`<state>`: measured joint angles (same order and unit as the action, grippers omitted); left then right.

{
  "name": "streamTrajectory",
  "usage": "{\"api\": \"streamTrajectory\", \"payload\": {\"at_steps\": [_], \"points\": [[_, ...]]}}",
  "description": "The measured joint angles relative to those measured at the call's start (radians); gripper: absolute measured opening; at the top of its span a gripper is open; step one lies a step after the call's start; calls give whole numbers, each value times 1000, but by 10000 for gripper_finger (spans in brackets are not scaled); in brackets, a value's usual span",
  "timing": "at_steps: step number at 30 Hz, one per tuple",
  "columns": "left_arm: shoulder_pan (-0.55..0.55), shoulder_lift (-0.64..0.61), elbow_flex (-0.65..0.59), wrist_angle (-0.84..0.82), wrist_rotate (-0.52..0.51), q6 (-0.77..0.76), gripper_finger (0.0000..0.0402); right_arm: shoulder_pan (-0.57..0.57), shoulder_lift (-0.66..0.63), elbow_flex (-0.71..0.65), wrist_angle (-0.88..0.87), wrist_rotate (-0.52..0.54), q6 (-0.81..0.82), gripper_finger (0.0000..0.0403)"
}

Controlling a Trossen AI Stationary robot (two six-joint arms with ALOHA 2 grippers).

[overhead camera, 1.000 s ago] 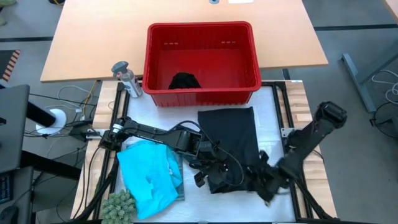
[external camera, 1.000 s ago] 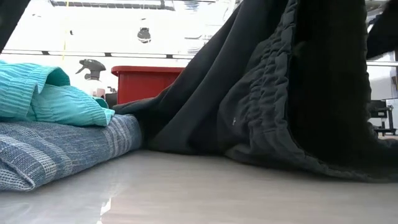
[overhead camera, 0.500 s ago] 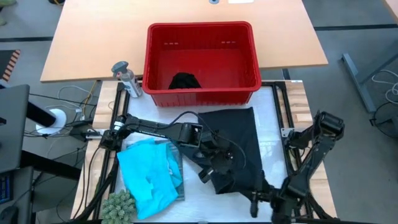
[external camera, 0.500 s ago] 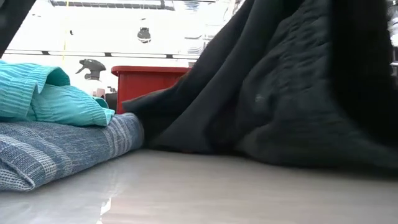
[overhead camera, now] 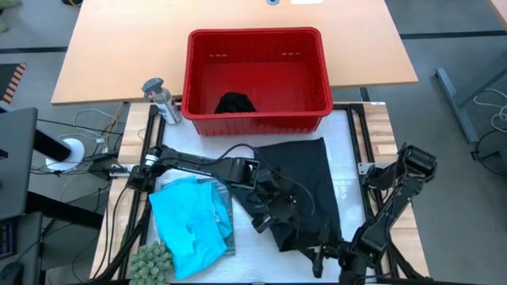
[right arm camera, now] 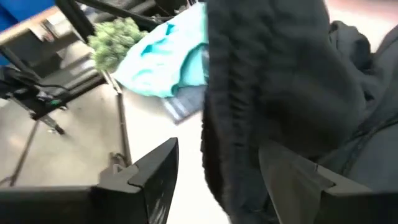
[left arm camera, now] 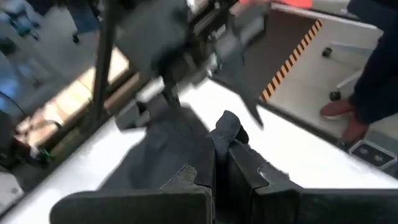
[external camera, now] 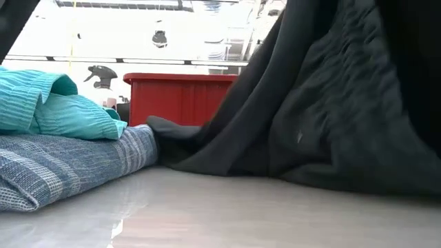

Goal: Fold Laundry from Bin
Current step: Fold the black shorts from the red organizer bin

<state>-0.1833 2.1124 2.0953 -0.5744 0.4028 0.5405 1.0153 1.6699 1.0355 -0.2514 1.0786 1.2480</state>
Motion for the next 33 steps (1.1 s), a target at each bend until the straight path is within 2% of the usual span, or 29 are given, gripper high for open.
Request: {"api": "streamTrajectory", "payload": {"at_steps": [7,15,28,33], "points": [[0,0,-57,23,-7,31,0,36,-1,0,47,120,-24,247],[0,-1,-57,50,-32,-8,0,-40,2,0,70,113,-121,247],[-1,0,-57,29,-54,-53,0,-72,-1,0,91,131,-99,247],[-4,0,-57,38,-59,-57,0,-114,-1,0,128,125,-153,247]]}}
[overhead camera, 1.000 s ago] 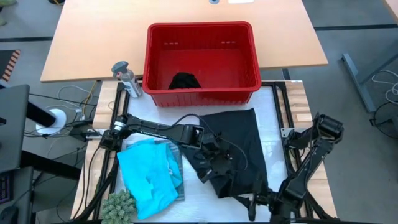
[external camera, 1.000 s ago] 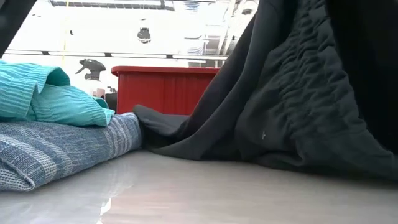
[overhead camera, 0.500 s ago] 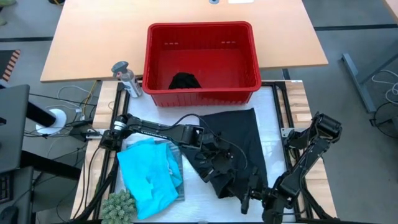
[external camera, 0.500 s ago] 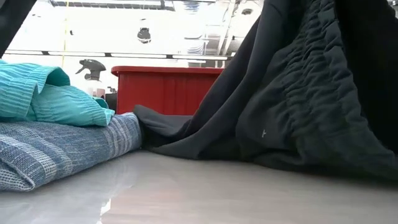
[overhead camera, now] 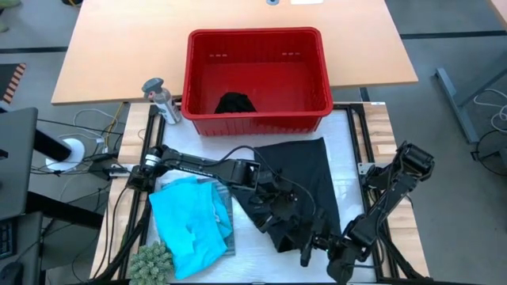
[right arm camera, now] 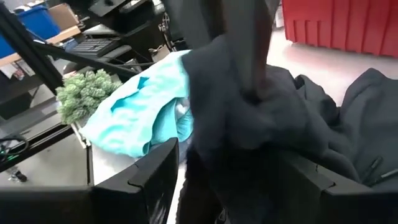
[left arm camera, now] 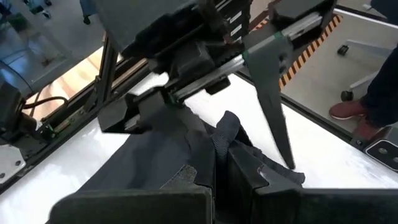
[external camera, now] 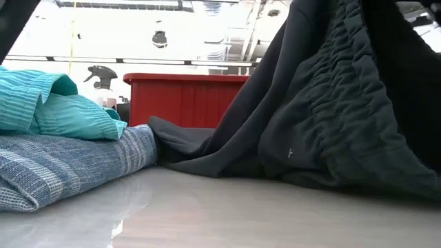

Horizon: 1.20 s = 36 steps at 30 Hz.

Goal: Fold Laundry from Bin
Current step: Fold the black shorts from the red organizer bin

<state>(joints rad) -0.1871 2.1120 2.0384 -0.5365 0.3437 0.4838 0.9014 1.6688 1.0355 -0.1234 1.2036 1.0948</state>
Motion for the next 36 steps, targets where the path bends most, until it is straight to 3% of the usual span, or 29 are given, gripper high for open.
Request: {"api": "streamTrajectory", "payload": {"at_steps": [5,8,11,16,24,32,34,36], "points": [[-10,0,0,-2,-19,4,0,-33,-1,0,2,-60,16,243],[-15,0,0,-2,-19,2,0,-40,-1,0,2,-85,61,219],[-21,0,0,1,-19,2,0,-39,-2,0,1,-86,96,161],[-26,0,0,2,-19,1,0,-38,-2,0,-3,-84,148,31],[-29,0,1,-37,-42,-52,23,-17,-1,-1,-11,-84,157,30],[-18,-1,2,-85,40,-83,137,-5,0,-1,-42,-79,198,30],[-16,-1,17,-127,34,-81,170,1,0,-1,-47,-77,199,30],[-16,0,65,-223,-37,-60,198,3,0,-1,-51,-76,199,30]]}}
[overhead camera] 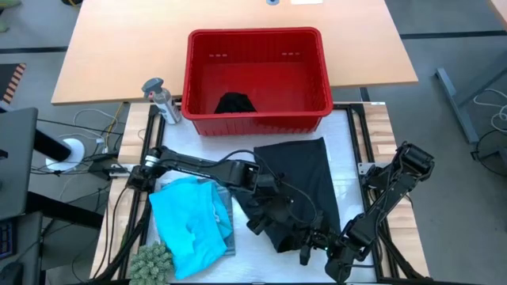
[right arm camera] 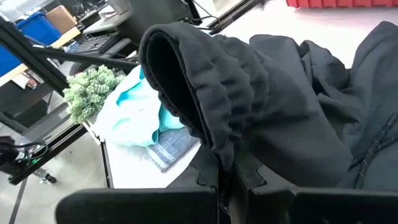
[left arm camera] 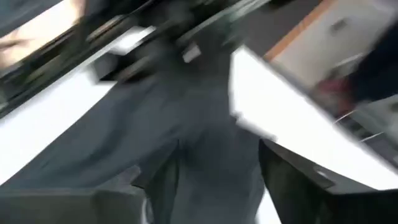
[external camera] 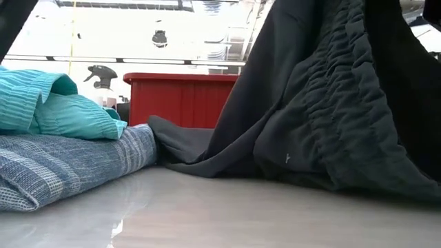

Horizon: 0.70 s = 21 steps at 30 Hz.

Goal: Fold Laundry from Bin
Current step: Fold the black shorts from the red organizer bin

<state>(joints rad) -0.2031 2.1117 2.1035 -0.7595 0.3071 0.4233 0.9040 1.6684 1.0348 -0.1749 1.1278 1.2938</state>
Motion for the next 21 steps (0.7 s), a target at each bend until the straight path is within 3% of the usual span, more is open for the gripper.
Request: {"api": "streamTrajectory", "payload": {"at_steps": [3,7,9,11,17,21], "points": [[-1,-1,95,-170,-147,25,220,5,0,0,-7,0,0,30],[-3,-1,194,-472,-318,93,219,13,0,0,-10,0,0,30],[-3,-3,206,-598,-337,76,212,13,0,0,-13,0,0,30],[-5,-4,198,-684,-288,45,203,13,0,0,-16,0,0,30],[-32,-10,-10,-614,-298,30,159,13,0,0,-33,-1,0,30],[-39,-48,-188,-520,-242,41,131,13,0,0,-46,-1,21,30]]}}
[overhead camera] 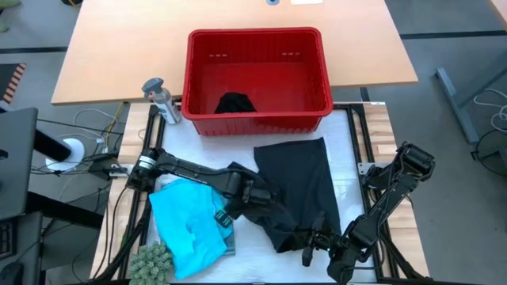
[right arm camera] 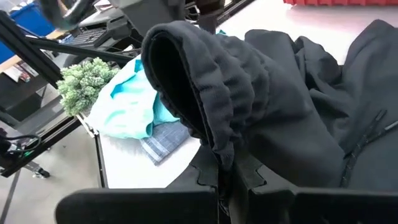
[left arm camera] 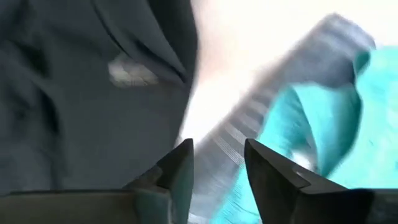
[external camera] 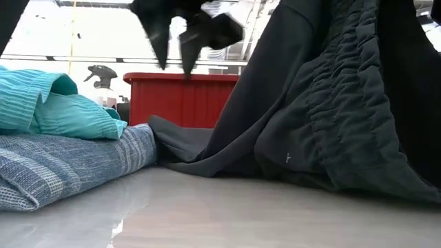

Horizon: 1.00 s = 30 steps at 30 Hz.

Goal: Fold Laundry from Bin
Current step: Fold the black shorts from the red organizer bin

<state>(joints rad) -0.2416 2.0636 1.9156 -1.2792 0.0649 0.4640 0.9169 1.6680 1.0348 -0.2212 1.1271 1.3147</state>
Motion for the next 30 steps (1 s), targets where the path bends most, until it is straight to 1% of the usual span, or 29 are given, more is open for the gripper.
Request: {"api": "streamTrajectory", "payload": {"at_steps": [1,3,4,6,8,9,13,14,16,17,18,20,21,22,24,27,28,29,30], "points": [[1,-16,-34,0,1,-10,125,1,0,0,-7,0,9,30],[8,-69,-90,9,-31,-41,112,4,0,0,-17,0,19,30],[16,-108,-118,24,-50,-62,105,6,0,0,-23,0,23,30],[32,-216,-190,110,-84,-109,89,6,0,0,-32,0,24,30],[53,-346,-301,252,-119,-155,72,6,0,0,-32,0,24,30],[61,-415,-375,349,-137,-176,63,6,0,0,-33,-1,24,30],[96,-681,-729,717,-169,-304,41,5,0,0,-33,-1,24,30],[103,-735,-825,817,-183,-367,38,5,0,0,-33,-1,24,30],[117,-817,-996,1032,-200,-548,35,5,0,0,-34,-4,24,30],[120,-850,-1071,1125,-190,-631,35,5,0,0,-34,-5,24,30],[121,-879,-1130,1197,-158,-686,36,5,0,0,-34,-6,24,30],[109,-914,-1215,1292,-88,-698,41,5,0,0,-34,-6,24,30],[91,-918,-1245,1310,-66,-672,45,5,0,0,-34,-6,24,30],[72,-915,-1266,1313,-52,-610,49,5,0,0,-34,-6,24,30],[26,-896,-1282,1315,-48,-413,61,5,0,0,-36,-8,36,30],[-43,-843,-1271,1358,-82,-61,83,5,0,0,-45,-21,55,30],[-58,-819,-1268,1356,-108,31,93,5,0,0,-49,-28,63,30],[-67,-791,-1263,1350,-142,85,103,5,0,0,-55,-35,73,30],[-72,-763,-1258,1348,-165,103,114,5,0,0,-60,-42,77,30]]}}
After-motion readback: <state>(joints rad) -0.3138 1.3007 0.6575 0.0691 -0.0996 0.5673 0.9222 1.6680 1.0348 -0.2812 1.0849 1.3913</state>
